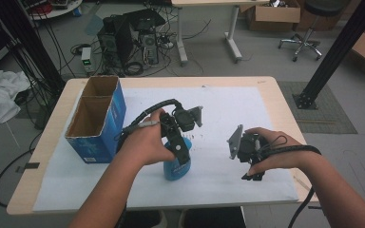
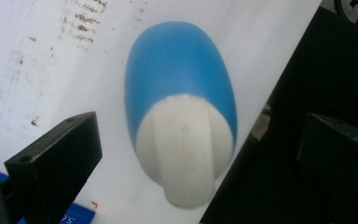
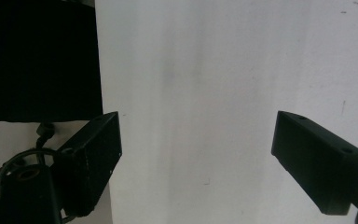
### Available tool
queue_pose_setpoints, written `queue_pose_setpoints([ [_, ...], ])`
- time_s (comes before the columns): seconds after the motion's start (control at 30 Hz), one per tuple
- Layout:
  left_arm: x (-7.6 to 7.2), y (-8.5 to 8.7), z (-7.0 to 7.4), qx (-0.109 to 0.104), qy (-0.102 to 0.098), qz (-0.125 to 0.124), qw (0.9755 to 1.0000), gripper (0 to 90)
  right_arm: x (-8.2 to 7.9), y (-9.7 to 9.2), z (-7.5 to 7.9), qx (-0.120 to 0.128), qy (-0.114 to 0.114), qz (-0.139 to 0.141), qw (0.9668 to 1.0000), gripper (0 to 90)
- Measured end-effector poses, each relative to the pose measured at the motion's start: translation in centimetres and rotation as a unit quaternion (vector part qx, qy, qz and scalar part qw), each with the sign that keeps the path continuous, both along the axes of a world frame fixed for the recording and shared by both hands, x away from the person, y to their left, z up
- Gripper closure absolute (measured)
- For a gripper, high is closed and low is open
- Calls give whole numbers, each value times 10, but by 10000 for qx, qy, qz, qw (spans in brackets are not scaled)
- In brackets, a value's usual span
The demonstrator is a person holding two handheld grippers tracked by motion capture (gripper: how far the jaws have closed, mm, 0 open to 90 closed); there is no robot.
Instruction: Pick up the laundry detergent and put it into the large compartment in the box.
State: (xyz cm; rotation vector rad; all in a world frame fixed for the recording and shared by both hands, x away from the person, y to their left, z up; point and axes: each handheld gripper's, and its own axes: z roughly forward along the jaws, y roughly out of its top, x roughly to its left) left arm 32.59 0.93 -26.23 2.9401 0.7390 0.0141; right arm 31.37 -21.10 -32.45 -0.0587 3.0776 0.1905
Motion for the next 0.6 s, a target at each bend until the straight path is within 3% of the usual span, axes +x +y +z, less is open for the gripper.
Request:
queue_pose_setpoints([
  [0.6, 8, -13, -24, 122, 148, -14, 9998, 1, 0, -4, -1, 26, 24, -53, 10000, 160],
])
